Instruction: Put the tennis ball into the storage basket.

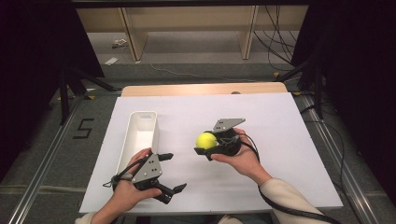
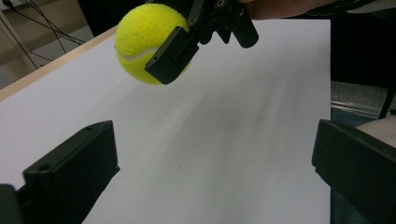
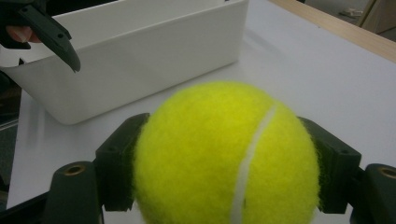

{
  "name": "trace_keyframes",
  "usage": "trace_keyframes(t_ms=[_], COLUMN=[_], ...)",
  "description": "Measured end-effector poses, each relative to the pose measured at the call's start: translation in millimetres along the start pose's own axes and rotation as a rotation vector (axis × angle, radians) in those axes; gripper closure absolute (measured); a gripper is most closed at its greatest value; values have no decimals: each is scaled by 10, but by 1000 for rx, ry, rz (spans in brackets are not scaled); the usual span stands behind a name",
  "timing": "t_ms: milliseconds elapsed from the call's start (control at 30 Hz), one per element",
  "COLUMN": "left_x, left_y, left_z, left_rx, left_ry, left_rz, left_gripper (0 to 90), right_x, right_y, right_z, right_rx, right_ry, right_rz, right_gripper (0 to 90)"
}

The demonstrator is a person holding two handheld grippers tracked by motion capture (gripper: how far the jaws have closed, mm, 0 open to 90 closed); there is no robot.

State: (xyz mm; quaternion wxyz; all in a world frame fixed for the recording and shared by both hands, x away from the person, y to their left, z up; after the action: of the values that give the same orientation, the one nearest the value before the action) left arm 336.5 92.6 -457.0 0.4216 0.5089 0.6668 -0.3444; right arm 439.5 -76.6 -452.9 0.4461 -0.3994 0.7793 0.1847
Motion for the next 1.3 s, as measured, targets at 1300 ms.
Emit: trace_keyframes(t_ms=[1300], left_x=[-2], left_y=[-2], left_z=[-3], left_rx=[0], left_ry=[0], left_rz=[3], left_gripper=[0], right_x=[-121], right_y=[34], right_z=[56], right_rx=[-12], right_ry=[-15], right_rz=[10], right_gripper=[263])
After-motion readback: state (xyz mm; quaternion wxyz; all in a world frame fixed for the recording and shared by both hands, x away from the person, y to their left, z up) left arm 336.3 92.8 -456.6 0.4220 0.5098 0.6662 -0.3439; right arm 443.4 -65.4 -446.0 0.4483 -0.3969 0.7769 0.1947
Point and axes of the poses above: each handheld gripper's, and its own axes: z roughly forward along the jaws, x roughly out of its underside, y roughly to its left, the point moved 6 cm from there along z, roughly forward along the jaws, and after that the axes turned 14 degrees about x, right-handed, at the moved point
